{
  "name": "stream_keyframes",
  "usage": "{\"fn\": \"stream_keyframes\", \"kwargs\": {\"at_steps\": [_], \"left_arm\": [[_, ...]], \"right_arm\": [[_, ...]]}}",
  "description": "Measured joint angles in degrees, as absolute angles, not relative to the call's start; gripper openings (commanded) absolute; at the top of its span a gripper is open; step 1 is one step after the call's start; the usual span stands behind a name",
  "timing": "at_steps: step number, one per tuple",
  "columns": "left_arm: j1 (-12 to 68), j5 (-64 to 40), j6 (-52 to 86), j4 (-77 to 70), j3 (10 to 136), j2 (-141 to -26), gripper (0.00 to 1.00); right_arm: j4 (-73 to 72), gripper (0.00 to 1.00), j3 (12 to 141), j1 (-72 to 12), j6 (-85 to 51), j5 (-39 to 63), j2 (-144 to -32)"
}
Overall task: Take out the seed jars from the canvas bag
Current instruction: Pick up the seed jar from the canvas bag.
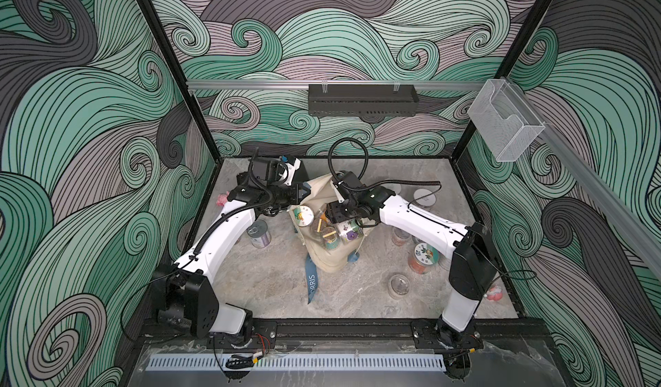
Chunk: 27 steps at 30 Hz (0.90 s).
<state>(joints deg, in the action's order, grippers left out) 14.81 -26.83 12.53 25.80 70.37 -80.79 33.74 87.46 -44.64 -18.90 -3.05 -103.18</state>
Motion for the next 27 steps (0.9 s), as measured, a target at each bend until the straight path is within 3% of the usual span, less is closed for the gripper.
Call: {"fn": "stream_keyframes", "kwargs": {"at_steps": [15,27], "left_arm": [[14.04,-23.2,12.53,26.76,69.97,-80.25,0.0],[13.58,-21.82,12.64,27.05,69.97,-80.03,0.0]], "right_arm": [[27.83,0.67,96.77,-45.28,-19.7,-0.67,-116.57],[26.59,0.67,89.84,-48.69,-17.34,-4.78,-108.07]]}}
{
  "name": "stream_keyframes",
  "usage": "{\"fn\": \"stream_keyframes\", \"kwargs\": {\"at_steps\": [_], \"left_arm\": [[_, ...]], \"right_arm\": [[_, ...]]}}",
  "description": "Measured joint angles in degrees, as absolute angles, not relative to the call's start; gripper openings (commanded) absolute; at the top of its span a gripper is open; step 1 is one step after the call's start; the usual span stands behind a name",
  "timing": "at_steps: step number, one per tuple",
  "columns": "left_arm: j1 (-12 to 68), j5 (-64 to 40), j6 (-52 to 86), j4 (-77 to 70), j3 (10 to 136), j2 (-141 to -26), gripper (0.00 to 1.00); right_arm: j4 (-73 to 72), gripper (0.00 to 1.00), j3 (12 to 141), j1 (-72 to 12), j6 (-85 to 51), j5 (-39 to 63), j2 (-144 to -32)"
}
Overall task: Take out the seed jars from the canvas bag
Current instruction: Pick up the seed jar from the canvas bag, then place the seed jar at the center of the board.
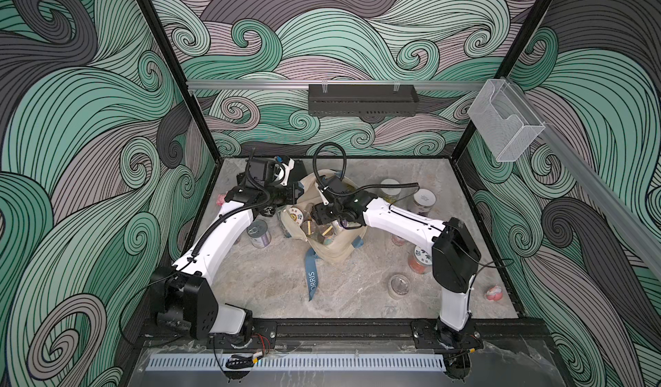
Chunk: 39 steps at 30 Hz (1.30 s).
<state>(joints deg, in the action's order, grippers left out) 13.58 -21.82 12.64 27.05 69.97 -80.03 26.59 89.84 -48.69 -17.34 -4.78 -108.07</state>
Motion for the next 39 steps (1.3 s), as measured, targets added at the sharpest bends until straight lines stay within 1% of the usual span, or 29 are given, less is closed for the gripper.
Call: {"fn": "stream_keyframes", "kwargs": {"at_steps": [9,13,21,24,31,39], "left_arm": [[13.26,-21.61,12.71,27.16,69.97,-80.03,0.0],[13.26,-21.58,12.69,27.18,69.97,-80.03,0.0],[13.26,-21.61,13.06,27.18,69.97,-80.03,0.0],[13.26,-21.61,13.15,27.18,69.97,-80.03,0.0],[13.26,-21.63,13.34,27.2,69.97,-80.03,0.0],[13.23,-21.63,13.37,27.31,69.97,-80.03,0.0]], "right_arm": [[24.6,0.67,85.21,-49.1,-16.97,-4.71,-95.64],[25.74,0.68,79.18,-49.41,-16.91,-5.91,-88.68],[31.31,0.68,65.6,-48.97,-17.28,-10.96,-70.94],[32.23,0.68,61.19,-48.49,-18.26,-12.03,-67.11],[32.93,0.68,54.37,-46.5,-20.03,-13.72,-66.02],[30.55,0.68,52.75,-43.75,-20.67,-15.16,-69.12]]}}
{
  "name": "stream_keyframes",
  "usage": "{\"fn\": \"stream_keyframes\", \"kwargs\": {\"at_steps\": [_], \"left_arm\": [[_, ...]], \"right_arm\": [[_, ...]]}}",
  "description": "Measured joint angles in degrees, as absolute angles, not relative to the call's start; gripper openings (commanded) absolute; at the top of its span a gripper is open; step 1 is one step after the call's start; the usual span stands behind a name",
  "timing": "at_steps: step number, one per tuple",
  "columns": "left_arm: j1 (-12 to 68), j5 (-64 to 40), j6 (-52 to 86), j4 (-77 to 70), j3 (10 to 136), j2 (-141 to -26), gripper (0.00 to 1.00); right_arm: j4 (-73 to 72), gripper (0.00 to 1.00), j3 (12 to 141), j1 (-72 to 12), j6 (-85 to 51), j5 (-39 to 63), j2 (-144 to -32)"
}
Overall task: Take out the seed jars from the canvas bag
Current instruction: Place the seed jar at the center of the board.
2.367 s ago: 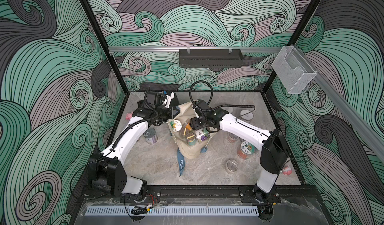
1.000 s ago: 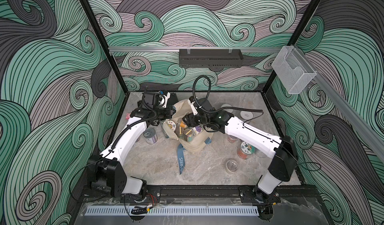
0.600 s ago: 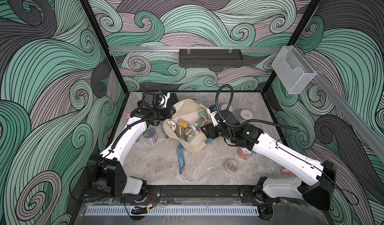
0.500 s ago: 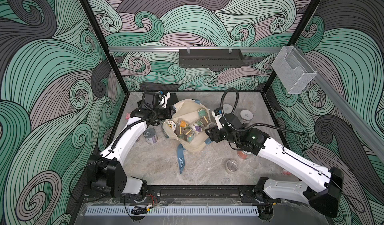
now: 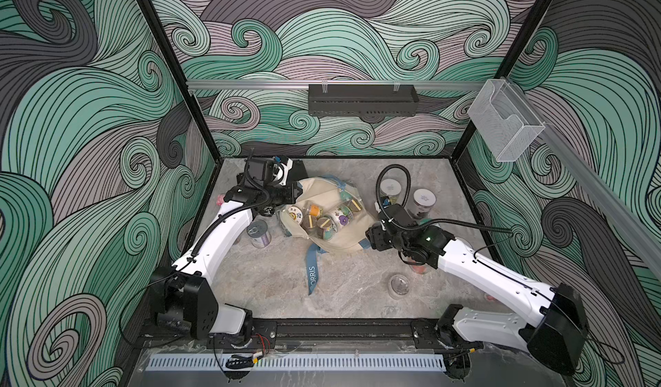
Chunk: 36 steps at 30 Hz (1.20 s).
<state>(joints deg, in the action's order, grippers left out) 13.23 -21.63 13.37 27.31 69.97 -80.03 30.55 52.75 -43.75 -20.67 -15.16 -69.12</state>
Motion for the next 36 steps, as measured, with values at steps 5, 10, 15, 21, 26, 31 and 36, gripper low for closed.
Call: {"fn": "stream_keyframes", "kwargs": {"at_steps": [5,10,15,21,26,31,36], "left_arm": [[13.23,-21.61,13.37,27.29,69.97,-80.03,0.0],[13.23,-21.5,13.37,27.24,69.97,-80.03,0.0],[13.23,-21.45,13.37,27.24,69.97,-80.03,0.0],[13.23,-21.41,13.34,27.24,69.97,-80.03,0.0],[13.23,-21.3,13.32,27.27,69.97,-80.03,0.0],[13.23,-21.23,13.32,27.24,69.97,-80.03,0.0],[13.23,-21.23,13.32,27.24,69.97,-80.03,0.0]], "right_arm": [[31.44,0.68,52.84,-43.68,-21.06,-14.92,-66.02],[33.56,0.68,53.23,-41.98,-21.43,-15.29,-61.04],[34.46,0.68,52.1,-38.13,-22.61,-15.25,-61.47],[34.59,0.68,50.48,-37.65,-23.4,-14.57,-66.0],[32.97,0.67,49.41,-37.65,-24.4,-14.04,-69.89],[30.59,0.67,47.68,-37.63,-24.86,-13.5,-74.17],[28.82,0.72,46.7,-37.63,-25.67,-13.52,-77.87]]}}
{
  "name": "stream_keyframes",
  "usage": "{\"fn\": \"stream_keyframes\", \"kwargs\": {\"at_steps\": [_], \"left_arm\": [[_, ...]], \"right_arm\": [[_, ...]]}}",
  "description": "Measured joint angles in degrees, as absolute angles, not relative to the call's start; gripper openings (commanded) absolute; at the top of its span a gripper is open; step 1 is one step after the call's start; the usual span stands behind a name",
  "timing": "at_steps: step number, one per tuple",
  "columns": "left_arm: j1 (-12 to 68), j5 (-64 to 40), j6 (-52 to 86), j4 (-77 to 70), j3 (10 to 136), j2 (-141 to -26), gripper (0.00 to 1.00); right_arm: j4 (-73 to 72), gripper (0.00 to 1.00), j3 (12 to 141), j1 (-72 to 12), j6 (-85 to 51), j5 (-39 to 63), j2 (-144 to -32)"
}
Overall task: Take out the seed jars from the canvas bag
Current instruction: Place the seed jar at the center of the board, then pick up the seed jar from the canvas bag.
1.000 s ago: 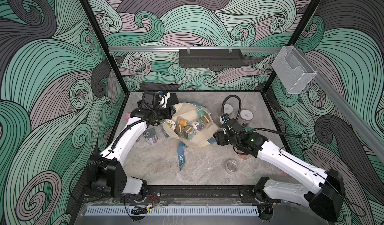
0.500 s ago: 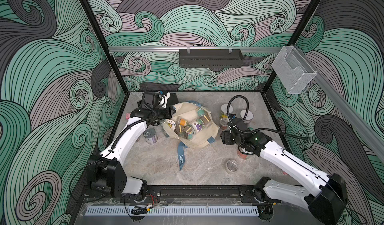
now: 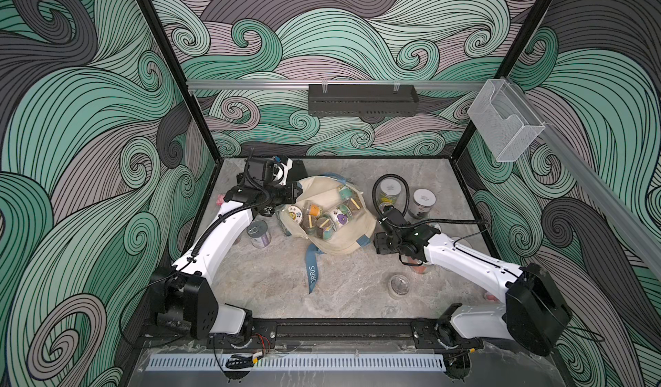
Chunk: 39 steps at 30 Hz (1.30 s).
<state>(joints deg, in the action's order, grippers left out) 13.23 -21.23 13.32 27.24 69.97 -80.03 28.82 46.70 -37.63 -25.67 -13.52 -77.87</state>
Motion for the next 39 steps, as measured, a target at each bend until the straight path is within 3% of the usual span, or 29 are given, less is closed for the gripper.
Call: {"fn": "stream_keyframes", "kwargs": {"at_steps": [5,9,23,31,39], "left_arm": [[13.23,-21.23,13.32,27.24,69.97,-80.03,0.0],[13.23,-21.26,13.32,27.22,69.97,-80.03,0.0],[13.78,-22.48,13.28,27.18,69.97,-80.03,0.0],[16.29,-22.48,11.7,27.22,69.93,-80.03,0.0],[18.94,-21.63,8.8,27.79,69.93,-80.05,0.0]], "right_arm": [[27.94,0.88,46.24,-37.63,-26.24,-13.74,-79.75],[28.49,0.94,46.26,-37.65,-26.2,-14.24,-78.87],[33.47,0.84,54.33,-39.59,-25.54,-10.9,-59.48],[28.12,0.79,56.49,-46.74,-24.69,-3.64,-67.09],[22.87,0.71,63.86,-50.83,-24.38,-2.48,-82.24]]}}
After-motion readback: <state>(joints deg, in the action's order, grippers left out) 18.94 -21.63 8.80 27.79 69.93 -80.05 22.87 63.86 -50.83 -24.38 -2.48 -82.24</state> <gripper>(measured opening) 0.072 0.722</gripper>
